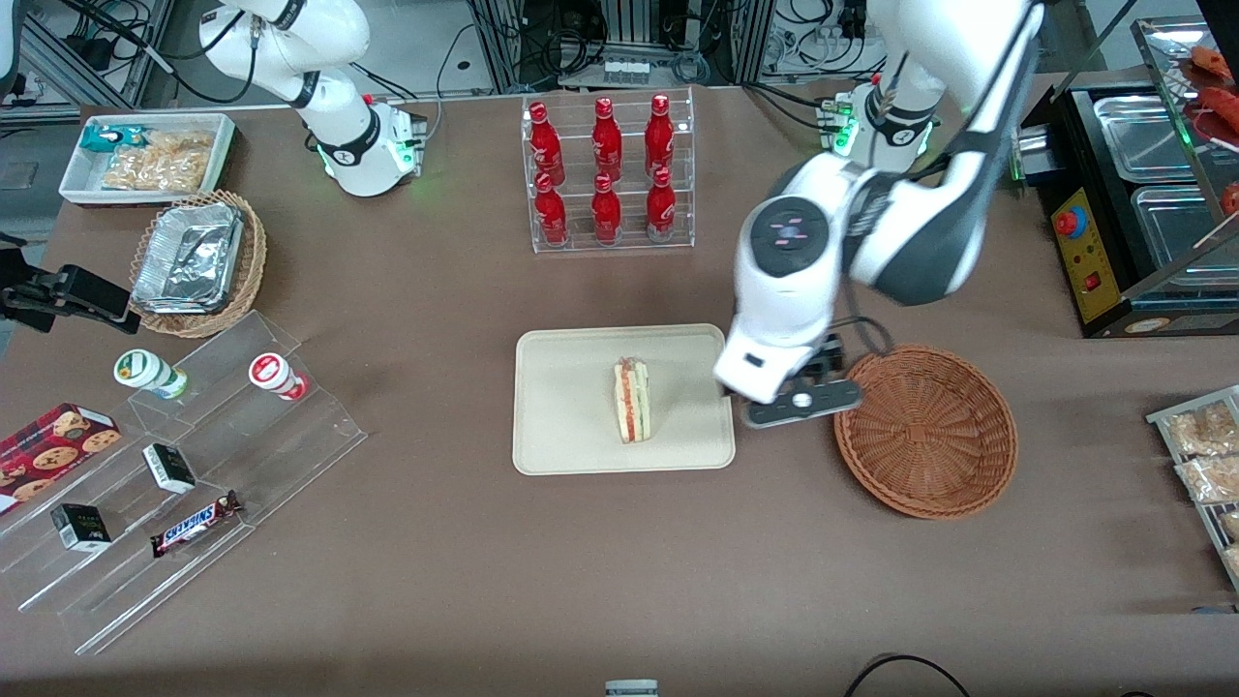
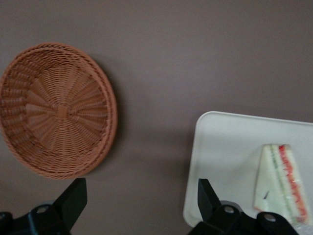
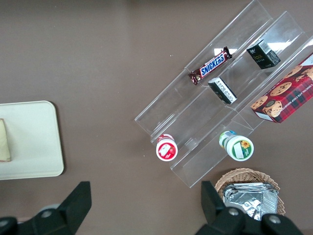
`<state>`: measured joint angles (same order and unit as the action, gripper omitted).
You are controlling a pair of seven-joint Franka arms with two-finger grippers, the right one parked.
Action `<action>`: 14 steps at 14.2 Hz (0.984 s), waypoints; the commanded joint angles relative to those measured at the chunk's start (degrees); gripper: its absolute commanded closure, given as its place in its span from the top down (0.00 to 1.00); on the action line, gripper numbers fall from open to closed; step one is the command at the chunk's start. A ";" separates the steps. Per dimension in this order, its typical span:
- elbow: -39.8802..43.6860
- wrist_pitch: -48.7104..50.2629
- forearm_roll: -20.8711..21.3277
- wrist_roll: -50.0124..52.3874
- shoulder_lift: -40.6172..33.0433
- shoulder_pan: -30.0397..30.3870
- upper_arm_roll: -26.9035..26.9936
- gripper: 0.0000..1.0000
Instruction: Place sandwich from basket to tray
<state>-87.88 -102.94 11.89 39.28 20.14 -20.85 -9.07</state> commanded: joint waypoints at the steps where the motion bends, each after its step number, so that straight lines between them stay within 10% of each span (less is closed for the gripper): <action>1: -5.90 5.62 -5.11 -14.36 -8.52 7.99 -0.42 1.00; 7: -5.64 16.00 -6.44 -28.38 -16.26 20.40 -0.24 1.00; 14: -5.90 23.31 -6.53 -28.47 -23.04 21.02 -0.24 1.00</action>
<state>-91.83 -79.72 6.18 11.23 -0.98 -0.16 -9.17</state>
